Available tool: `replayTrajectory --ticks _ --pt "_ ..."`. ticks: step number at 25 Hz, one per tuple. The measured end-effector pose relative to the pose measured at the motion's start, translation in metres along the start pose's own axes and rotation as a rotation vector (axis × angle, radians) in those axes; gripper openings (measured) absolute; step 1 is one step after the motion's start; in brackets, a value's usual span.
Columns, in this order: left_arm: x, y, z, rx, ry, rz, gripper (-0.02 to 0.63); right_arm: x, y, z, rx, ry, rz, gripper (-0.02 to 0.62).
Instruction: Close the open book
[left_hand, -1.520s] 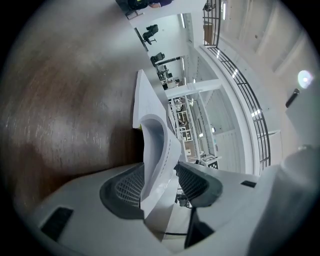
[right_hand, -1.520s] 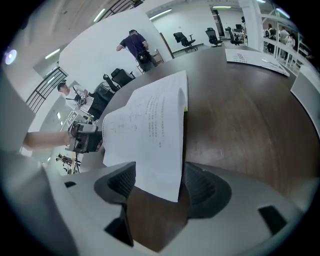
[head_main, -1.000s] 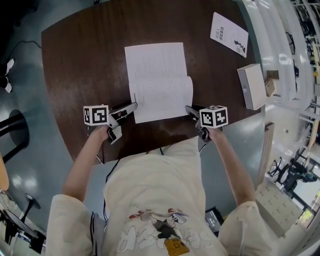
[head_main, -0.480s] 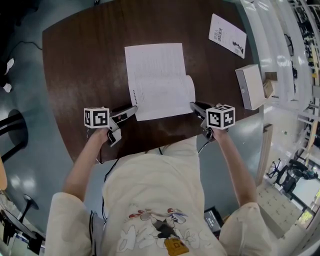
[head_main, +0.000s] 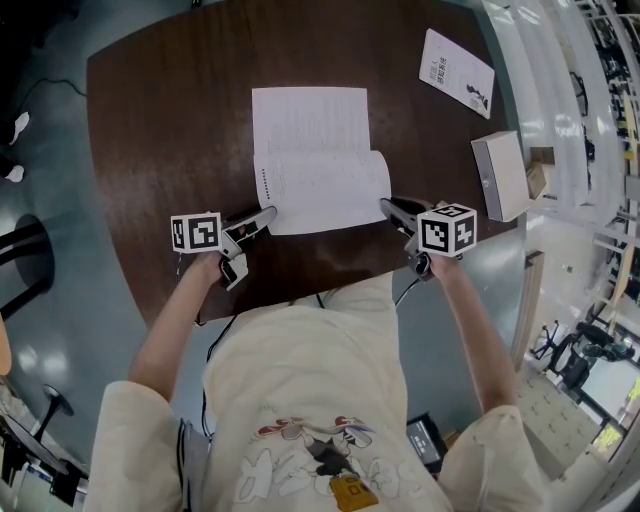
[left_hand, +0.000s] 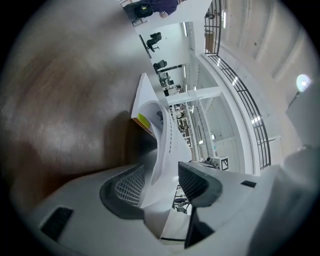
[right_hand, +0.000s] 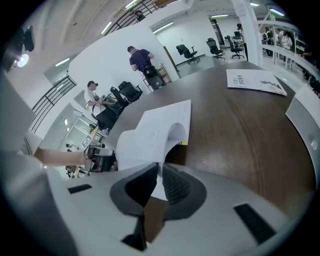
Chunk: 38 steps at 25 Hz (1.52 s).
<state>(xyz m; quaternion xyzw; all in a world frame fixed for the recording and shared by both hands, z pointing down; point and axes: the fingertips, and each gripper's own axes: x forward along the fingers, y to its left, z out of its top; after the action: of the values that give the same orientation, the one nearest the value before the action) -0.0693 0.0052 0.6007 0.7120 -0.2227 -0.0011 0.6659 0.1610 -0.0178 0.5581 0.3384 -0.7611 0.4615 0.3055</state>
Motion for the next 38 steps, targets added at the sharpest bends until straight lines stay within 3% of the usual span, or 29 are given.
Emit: replayTrajectory --ticks 4,8,14,16,17,19,21,28,33,38 --pt "0.01 -0.008 0.001 -0.038 0.005 -0.056 0.196 -0.001 0.0 0.009 -0.007 -0.01 -0.001 0.037" --pt "0.011 -0.014 0.008 -0.059 -0.029 -0.095 0.085 0.0 -0.003 0.016 -0.016 -0.012 -0.005 0.04" --pt "0.006 -0.026 0.027 -0.046 -0.06 -0.14 0.038 0.004 -0.006 0.028 -0.037 -0.044 -0.033 0.054" --pt "0.003 -0.031 0.034 -0.074 -0.084 -0.152 0.031 0.006 -0.006 0.031 -0.066 -0.049 -0.068 0.062" --pt "0.003 -0.034 0.039 -0.094 -0.097 -0.167 0.027 0.007 -0.006 0.032 -0.086 -0.047 -0.085 0.074" --pt "0.006 -0.037 0.05 -0.104 -0.111 -0.183 0.025 0.011 -0.005 0.036 -0.131 -0.035 -0.103 0.196" --pt "0.012 -0.034 0.064 -0.113 -0.118 -0.189 0.025 0.017 -0.005 0.046 -0.185 -0.031 -0.12 0.237" --pt "0.012 -0.041 0.082 -0.171 -0.16 -0.222 0.025 0.004 0.025 0.066 -0.546 -0.051 -0.306 0.348" --pt "0.014 -0.04 0.089 -0.193 -0.181 -0.233 0.025 0.004 0.049 0.072 -0.738 -0.053 -0.344 0.368" --pt "0.014 -0.039 0.095 -0.211 -0.192 -0.239 0.025 0.023 0.076 0.069 -1.092 0.008 -0.383 0.39"
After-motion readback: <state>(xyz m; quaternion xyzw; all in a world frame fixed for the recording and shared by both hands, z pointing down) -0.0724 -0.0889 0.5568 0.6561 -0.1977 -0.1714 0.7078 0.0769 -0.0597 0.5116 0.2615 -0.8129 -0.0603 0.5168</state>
